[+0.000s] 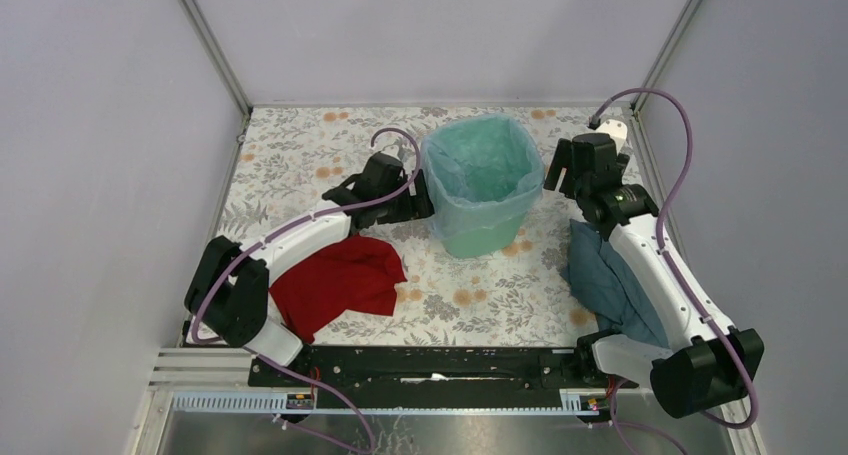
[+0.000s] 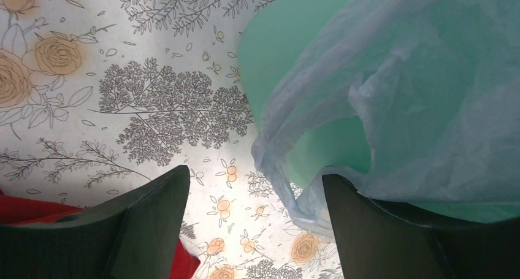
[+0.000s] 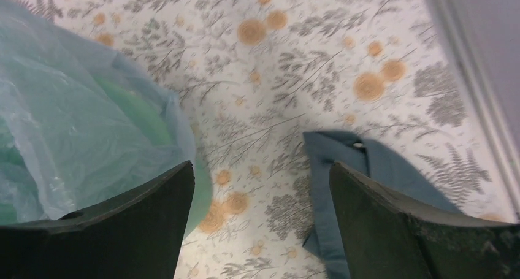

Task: Put the trash bags into the trash bin

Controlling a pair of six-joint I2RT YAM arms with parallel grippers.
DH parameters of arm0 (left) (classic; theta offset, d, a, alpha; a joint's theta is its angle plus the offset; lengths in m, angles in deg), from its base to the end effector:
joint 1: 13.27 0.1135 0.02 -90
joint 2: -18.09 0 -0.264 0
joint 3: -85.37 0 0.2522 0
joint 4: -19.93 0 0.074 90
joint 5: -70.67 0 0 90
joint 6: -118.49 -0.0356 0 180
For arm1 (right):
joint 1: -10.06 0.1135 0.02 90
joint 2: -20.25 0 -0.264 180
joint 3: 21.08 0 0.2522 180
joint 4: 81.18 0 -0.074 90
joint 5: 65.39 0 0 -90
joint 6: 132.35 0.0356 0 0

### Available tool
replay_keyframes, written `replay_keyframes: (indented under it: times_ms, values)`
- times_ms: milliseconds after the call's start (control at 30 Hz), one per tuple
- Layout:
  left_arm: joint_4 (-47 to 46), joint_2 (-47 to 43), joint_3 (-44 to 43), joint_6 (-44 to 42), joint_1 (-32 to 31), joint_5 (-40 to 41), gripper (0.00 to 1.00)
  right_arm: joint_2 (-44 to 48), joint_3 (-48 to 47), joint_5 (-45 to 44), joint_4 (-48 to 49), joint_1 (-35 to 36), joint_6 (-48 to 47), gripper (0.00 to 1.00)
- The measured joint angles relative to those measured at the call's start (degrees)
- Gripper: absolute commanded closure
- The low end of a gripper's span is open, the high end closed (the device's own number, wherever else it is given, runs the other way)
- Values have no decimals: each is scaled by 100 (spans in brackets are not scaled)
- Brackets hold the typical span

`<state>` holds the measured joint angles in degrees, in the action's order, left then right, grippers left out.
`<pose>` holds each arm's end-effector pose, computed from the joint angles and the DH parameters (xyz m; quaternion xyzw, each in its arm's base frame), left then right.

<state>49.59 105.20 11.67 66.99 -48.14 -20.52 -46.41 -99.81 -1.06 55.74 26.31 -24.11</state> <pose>0.2720 -0.1905 0.2438 -0.0249 0.9169 -0.2455 0.3136 0.2472 0.0560 0.3540 0.1241 0.8466 -0.0423 0.5158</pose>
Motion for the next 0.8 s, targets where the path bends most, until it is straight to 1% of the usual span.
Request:
replay_keyframes:
  times_ms: [167,300,467,567,600,700,800]
  values:
    - [98,28,-131,-55,81,-2,14,39,472,940,542,-201,111,12]
    - [140,83,-251,-127,168,-9,13,426,1086,1764,1062,-212,136,11]
    - [420,382,-638,-378,402,120,7,798,1641,2771,1333,-249,433,11]
    - [745,553,-1027,-634,608,476,2,868,1856,3392,1502,-188,717,10]
    - [957,568,-1231,-791,684,739,1,879,1906,3589,1508,-136,800,10]
    - [1198,533,-1460,-977,723,1034,1,898,1939,4009,1506,44,903,10]
    - [1488,348,-1508,-1143,763,1316,1,1023,1941,4210,1456,133,890,9]
